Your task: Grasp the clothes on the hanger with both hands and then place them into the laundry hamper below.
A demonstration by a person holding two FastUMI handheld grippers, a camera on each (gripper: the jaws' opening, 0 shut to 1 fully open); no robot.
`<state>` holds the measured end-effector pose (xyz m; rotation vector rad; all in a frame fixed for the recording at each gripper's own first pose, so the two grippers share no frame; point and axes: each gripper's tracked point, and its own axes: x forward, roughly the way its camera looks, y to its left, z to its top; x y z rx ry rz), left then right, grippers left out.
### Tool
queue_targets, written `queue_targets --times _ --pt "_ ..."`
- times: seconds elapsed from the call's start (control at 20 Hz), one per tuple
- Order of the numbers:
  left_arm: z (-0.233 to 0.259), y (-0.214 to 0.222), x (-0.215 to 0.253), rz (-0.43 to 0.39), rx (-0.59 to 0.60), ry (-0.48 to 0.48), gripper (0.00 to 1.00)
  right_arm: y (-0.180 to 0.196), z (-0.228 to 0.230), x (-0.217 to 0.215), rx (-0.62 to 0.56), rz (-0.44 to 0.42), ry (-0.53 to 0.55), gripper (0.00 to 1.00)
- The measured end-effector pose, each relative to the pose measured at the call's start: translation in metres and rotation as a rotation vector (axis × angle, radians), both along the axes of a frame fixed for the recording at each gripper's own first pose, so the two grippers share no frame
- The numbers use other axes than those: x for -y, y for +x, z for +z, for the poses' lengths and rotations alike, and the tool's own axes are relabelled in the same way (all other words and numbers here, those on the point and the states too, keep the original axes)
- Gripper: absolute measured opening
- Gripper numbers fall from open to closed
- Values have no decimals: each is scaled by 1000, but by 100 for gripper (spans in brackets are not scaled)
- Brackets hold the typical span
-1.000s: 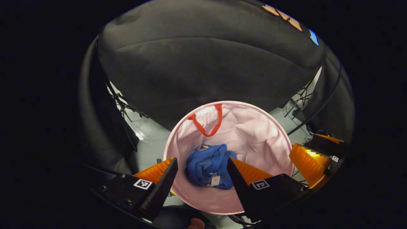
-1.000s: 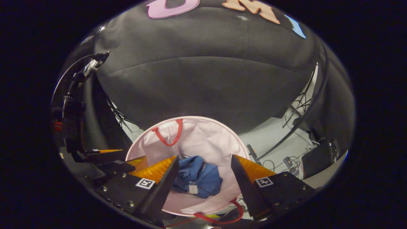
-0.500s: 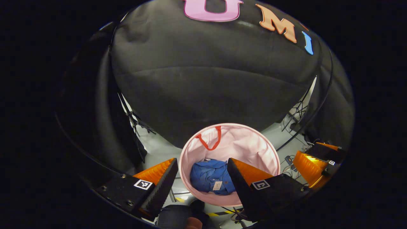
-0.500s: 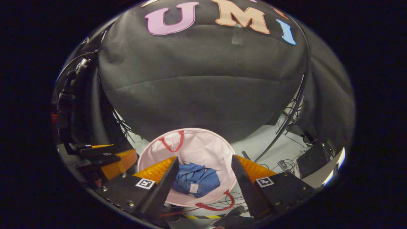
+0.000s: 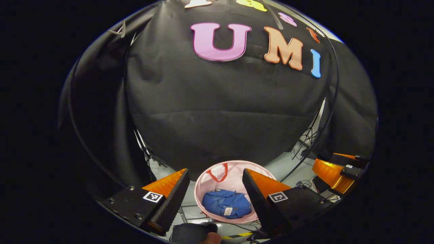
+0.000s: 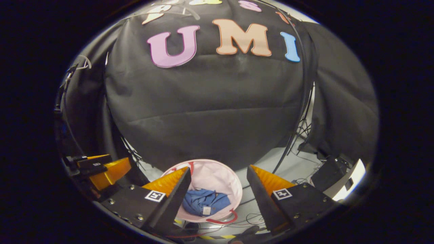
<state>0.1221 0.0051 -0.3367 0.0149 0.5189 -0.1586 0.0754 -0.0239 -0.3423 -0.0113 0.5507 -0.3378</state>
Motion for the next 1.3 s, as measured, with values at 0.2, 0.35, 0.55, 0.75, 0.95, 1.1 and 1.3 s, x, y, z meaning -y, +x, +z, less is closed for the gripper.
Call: queue_targets --times 0.2,0.35,0.55,0.75,0.95,1.1,1.3 --pt "53 -11 -3 9 102 15 97 -7 46 1 84 -1 4 99" --pt "84 -13 -12 30 171 32 97 -13 79 0 133 9 -4 99" --pt "126 -21 -24 62 242 33 97 -18 117 -7 203 40 -26 99" --pt "166 -29 -39 86 323 11 94 -24 152 -18 270 71 -45 99" --pt "201 -33 -46 110 389 10 94 -38 178 -36 340 118 -42 94" --pt "219 -37 -49 121 427 13 93 -46 200 -45 379 156 -53 99" --pt "244 -46 -45 113 497 11 93 -55 226 -52 440 195 -91 99"
